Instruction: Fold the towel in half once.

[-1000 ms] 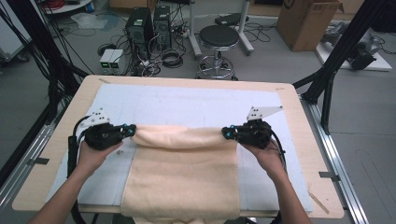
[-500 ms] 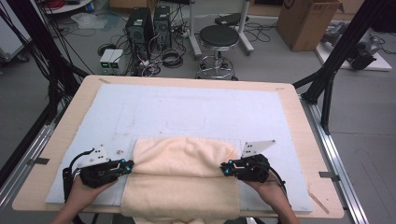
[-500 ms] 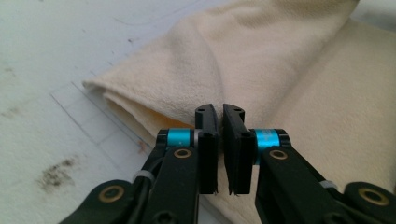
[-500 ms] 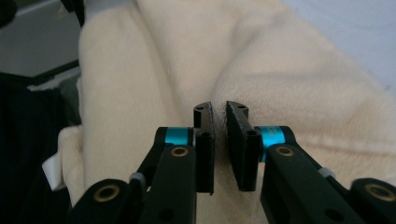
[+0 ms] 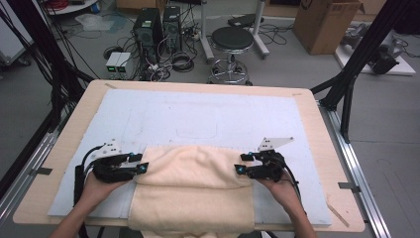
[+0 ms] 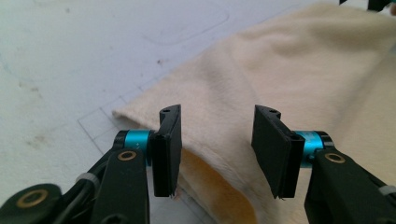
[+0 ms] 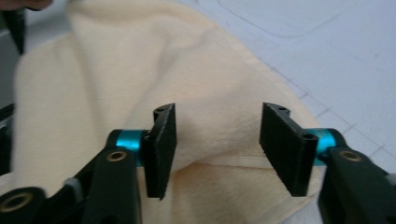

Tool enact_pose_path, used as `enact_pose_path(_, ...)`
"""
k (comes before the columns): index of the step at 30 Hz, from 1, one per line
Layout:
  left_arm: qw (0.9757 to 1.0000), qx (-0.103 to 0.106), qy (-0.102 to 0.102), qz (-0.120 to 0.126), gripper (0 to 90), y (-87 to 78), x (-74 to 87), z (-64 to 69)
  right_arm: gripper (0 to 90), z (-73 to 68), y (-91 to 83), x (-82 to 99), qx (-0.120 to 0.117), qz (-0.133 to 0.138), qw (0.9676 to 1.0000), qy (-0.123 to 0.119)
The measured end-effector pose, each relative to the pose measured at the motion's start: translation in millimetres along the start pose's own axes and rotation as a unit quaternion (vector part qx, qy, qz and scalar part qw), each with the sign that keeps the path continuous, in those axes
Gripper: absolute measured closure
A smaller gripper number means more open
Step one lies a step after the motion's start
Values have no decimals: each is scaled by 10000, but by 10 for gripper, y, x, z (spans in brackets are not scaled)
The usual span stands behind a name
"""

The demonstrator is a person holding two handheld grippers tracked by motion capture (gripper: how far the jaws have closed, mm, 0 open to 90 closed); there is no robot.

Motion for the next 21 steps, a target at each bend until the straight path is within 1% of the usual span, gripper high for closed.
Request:
enact_pose_path(2,9998,20,11,-197,567,73,15,-9,436,19,93,6,-1,-122,9999,-15)
enact_pose_path(3,9996,-10,37,-296,603,106,22,-10,458,27,138,10,11,-184,9998,-41)
enact_pose_path(4,9993,-30,57,-372,638,134,29,-7,495,29,176,15,35,-284,9996,-54)
enact_pose_path(5,9991,-41,90,-416,680,152,32,-5,539,32,208,18,74,-374,9992,-122)
enact_pose_path(6,9991,-92,113,-403,718,161,31,1,592,25,229,20,107,-425,9989,-160)
enact_pose_path(7,9991,-122,139,-393,761,159,26,2,673,23,239,15,57,-424,9988,-240)
enact_pose_path(8,9992,-134,149,-357,802,156,22,3,737,14,235,6,56,-423,9986,-301)
enact_pose_path(9,9992,-149,177,-330,836,146,17,1,778,2,227,-5,33,-408,9986,-323)
enact_pose_path(10,9993,-161,204,-279,859,127,10,2,799,-4,218,-17,-1,-363,9987,-360)
enact_pose_path(11,9994,-152,203,-246,883,116,7,3,810,-19,202,-32,0,-347,9986,-407)
enact_pose_path(13,9996,-152,168,-161,894,87,-1,2,817,-40,168,-52,-25,-291,9986,-445)
enact_pose_path(14,9997,-172,145,-79,895,64,-9,1,816,-41,147,-65,-27,-214,9987,-464)
enact_pose_path(15,9998,-148,106,33,895,30,-23,-4,817,-53,114,-74,-67,-152,9989,-437)
enact_pose_path(17,9998,-120,64,119,896,-20,-46,7,818,-72,48,-90,-111,18,9990,-439)
enact_pose_path(18,9997,-111,120,158,896,-54,-61,19,818,-85,16,-98,-143,83,9988,-462)
enact_pose_path(20,9995,-75,159,273,896,-123,-85,57,818,-129,-68,-115,-219,212,9984,-479)
enact_pose_path(21,9994,-63,180,281,896,-140,-89,63,818,-148,-102,-121,-253,260,9981,-501)
Point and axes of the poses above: each handheld gripper's, and its own axes: y roughly forward along the jaws, x roughly out of its underside, z roughly to its right, the point moved 2 cm from there along y, roughly forward along the jaws, and after that the axes turned 2 degrees about -y, right-handed, at the moved point
